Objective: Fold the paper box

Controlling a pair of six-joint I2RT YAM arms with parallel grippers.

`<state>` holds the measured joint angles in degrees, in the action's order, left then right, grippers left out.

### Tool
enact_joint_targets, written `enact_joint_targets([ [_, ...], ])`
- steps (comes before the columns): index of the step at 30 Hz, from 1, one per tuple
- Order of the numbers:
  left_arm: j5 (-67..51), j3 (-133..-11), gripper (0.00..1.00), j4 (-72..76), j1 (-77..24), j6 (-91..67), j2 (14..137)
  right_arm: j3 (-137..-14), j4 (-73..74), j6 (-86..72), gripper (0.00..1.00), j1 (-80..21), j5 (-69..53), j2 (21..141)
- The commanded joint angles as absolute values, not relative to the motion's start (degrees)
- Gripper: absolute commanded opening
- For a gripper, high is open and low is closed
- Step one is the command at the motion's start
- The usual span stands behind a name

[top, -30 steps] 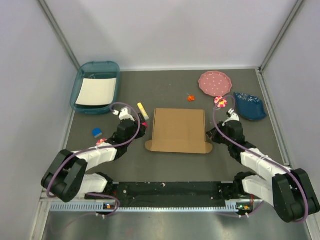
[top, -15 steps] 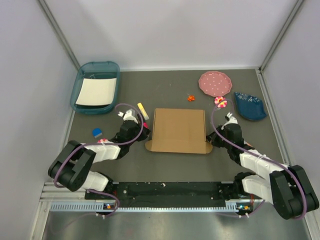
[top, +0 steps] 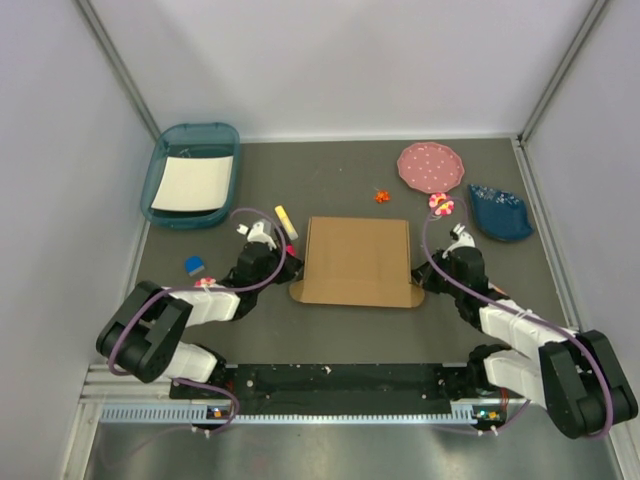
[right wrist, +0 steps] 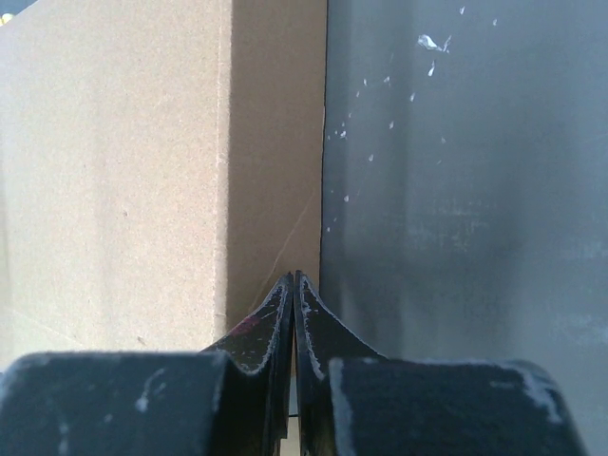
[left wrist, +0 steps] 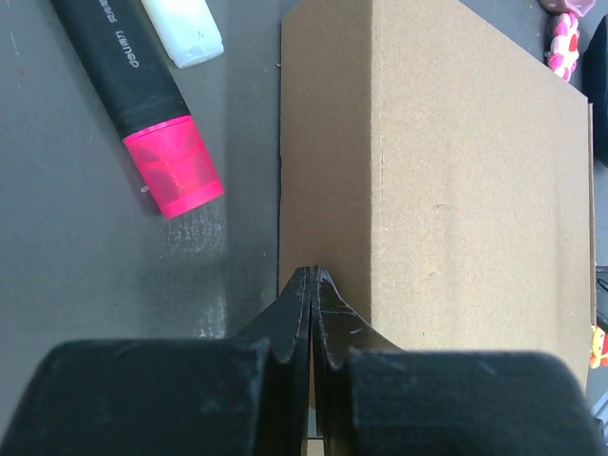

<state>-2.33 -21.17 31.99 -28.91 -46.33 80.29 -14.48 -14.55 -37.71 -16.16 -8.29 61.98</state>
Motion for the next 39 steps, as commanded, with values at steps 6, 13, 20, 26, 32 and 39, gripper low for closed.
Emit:
enact_joint_targets([
  [6,-8.7,-18.4,0.00,39.7,-28.8,-46.1,78.3,-14.7,-12.8,-38.1,0.00,-15.7,-13.4,51.7],
  [13,-11.2,-17.8,0.00,37.4,-28.8,-46.6,70.2,-17.6,-2.8,-37.5,0.00,-15.7,-14.4,41.3],
  [20,-12.9,-18.5,0.00,31.8,-28.8,-46.7,62.0,-19.5,2.9,-38.2,0.00,-15.7,-15.6,35.9],
  [26,-14.3,-19.6,0.00,26.7,-28.9,-46.9,55.5,-23.5,7.2,-39.6,0.00,-15.7,-15.6,32.9],
  [32,-15.8,-22.4,0.00,20.7,-28.9,-47.0,52.1,-31.1,13.9,-41.0,0.00,-15.7,-15.6,35.7],
  [39,-14.6,-22.9,0.00,19.3,-28.9,-46.7,51.9,-33.2,15.3,-40.7,0.00,-15.7,-15.6,38.2],
])
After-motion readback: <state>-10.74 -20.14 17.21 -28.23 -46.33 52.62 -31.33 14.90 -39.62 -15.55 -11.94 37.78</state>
